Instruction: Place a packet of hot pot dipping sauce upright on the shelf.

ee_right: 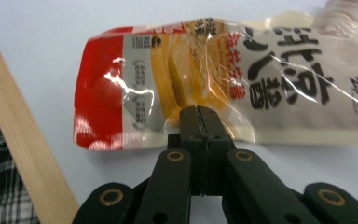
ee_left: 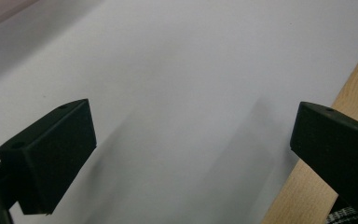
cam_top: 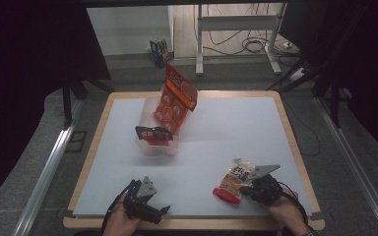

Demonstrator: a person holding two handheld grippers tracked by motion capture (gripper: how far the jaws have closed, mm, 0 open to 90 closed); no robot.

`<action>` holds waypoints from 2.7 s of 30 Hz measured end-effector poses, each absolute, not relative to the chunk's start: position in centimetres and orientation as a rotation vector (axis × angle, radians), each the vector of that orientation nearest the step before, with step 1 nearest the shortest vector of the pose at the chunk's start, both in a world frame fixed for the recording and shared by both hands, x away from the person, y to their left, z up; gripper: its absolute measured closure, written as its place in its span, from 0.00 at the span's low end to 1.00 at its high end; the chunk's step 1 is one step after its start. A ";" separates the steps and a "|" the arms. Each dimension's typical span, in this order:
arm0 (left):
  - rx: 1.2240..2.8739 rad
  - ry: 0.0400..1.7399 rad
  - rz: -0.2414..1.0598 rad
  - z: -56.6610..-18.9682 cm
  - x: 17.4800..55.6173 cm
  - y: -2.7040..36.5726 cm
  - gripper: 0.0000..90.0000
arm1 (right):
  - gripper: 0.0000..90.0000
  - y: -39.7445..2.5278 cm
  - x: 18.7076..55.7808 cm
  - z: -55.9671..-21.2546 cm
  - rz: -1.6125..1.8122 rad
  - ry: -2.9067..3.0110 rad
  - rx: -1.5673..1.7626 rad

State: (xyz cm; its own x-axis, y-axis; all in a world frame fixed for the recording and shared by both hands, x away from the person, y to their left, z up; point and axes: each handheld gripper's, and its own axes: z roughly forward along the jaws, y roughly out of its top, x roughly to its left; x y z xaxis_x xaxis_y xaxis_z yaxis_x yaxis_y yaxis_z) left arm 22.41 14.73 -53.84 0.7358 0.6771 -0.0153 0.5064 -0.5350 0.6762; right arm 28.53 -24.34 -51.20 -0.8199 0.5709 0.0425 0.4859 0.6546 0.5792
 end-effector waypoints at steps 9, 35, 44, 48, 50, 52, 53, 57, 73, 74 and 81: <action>2.261 0.876 0.326 -53.9 22.7 14.4 0.00 | 0.99 -21.3 29.8 -51.7 0.948 2.715 0.873; 2.173 0.823 0.295 -51.9 26.0 11.9 0.22 | 0.79 -21.1 29.2 -50.6 0.946 2.663 0.762; 2.165 0.739 0.258 -51.6 28.1 9.2 0.49 | 0.66 -21.9 29.0 -50.7 0.904 2.650 0.784; 2.167 0.700 0.252 -51.6 28.8 7.9 0.64 | 0.62 -22.2 28.8 -50.8 0.886 2.643 0.793; 2.163 0.694 0.247 -51.6 28.9 7.6 0.71 | 0.61 -22.3 28.7 -50.8 0.886 2.641 0.798; 2.149 0.678 0.235 -51.6 29.6 6.7 0.80 | 0.59 -22.8 28.7 -50.8 0.883 2.633 0.818; 2.144 0.671 0.232 -51.7 29.8 6.4 0.83 | 0.58 -23.0 28.7 -50.8 0.884 2.629 0.829; 2.129 0.645 0.219 -51.9 30.3 5.0 0.91 | 0.54 -23.6 28.8 -50.8 0.888 2.614 0.867; 2.231 0.577 0.269 -53.5 29.3 2.6 1.00 | 0.41 -24.6 29.2 -50.7 0.911 2.552 0.942; 2.230 0.589 0.255 -53.6 29.3 2.6 1.00 | 0.40 -24.7 29.3 -50.7 0.915 2.546 0.954; 2.224 0.609 0.236 -54.0 29.0 2.9 1.00 | 0.27 -25.3 30.7 -50.9 0.967 2.528 1.051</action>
